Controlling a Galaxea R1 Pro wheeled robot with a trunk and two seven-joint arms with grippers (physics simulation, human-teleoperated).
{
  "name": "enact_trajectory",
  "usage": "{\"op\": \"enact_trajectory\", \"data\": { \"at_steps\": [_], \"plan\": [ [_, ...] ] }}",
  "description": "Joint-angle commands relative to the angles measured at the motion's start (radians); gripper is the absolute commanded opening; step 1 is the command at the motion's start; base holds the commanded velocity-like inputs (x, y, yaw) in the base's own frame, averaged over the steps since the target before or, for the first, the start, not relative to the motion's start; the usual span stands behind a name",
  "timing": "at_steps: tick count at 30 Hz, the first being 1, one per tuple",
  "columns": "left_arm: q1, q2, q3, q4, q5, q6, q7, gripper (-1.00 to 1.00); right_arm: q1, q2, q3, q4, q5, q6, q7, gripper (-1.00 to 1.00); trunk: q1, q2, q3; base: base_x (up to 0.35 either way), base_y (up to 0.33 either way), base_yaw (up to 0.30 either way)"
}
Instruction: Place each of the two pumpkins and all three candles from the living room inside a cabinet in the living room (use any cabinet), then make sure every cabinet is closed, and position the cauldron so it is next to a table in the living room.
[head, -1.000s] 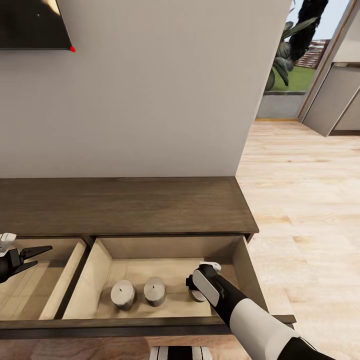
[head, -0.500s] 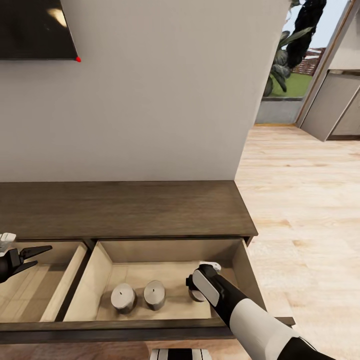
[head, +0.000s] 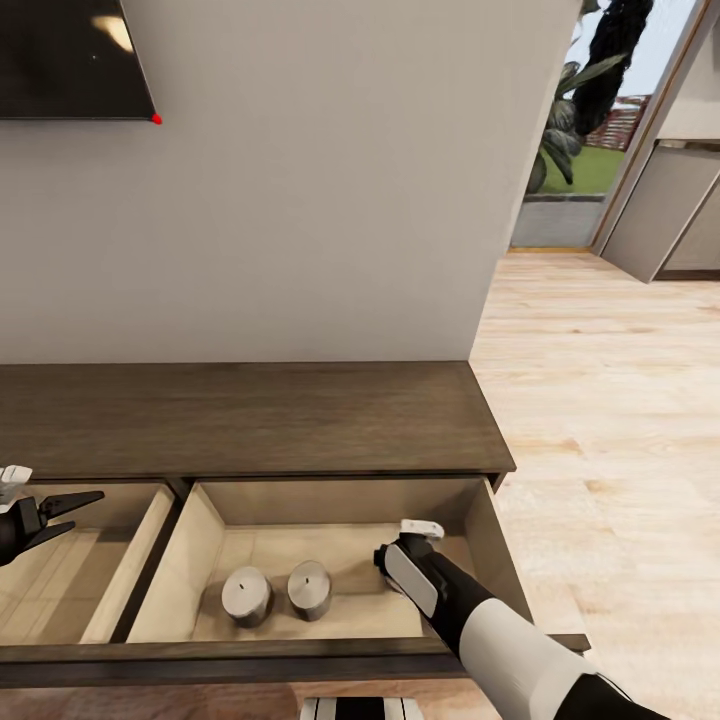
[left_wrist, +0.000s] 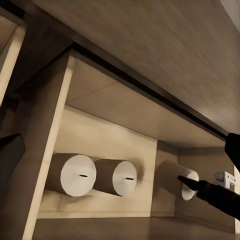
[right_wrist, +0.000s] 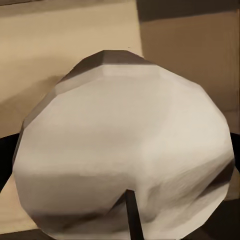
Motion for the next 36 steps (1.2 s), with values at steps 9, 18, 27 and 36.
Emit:
{"op": "enact_trajectory", "data": {
  "at_steps": [9,18,27,36],
  "plan": [
    [0.000,0.000,0.000,0.000,0.000,0.000,0.000,1.00,0.000,0.000,0.137,0.026,0.000,-0.094,0.004,1.00,0.000,0.000,0.000,0.000,0.000,0.000],
    [0.000,0.000,0.000,0.000,0.000,0.000,0.000,1.00,0.000,0.000,0.143,0.027,-0.001,-0.094,0.005,1.00,-0.001,0.001,0.012,0.000,0.000,0.000],
    [0.000,0.000,0.000,0.000,0.000,0.000,0.000,1.00,0.000,0.000,0.147,0.039,-0.004,-0.107,0.005,1.00,-0.002,0.001,0.019,0.000,0.000,0.000],
    [0.000,-0.001,-0.002,0.000,0.000,0.000,0.000,1.00,-0.046,0.000,0.061,0.083,-0.123,0.073,0.003,1.00,-0.002,0.001,0.019,0.000,0.000,0.000]
  ]
}}
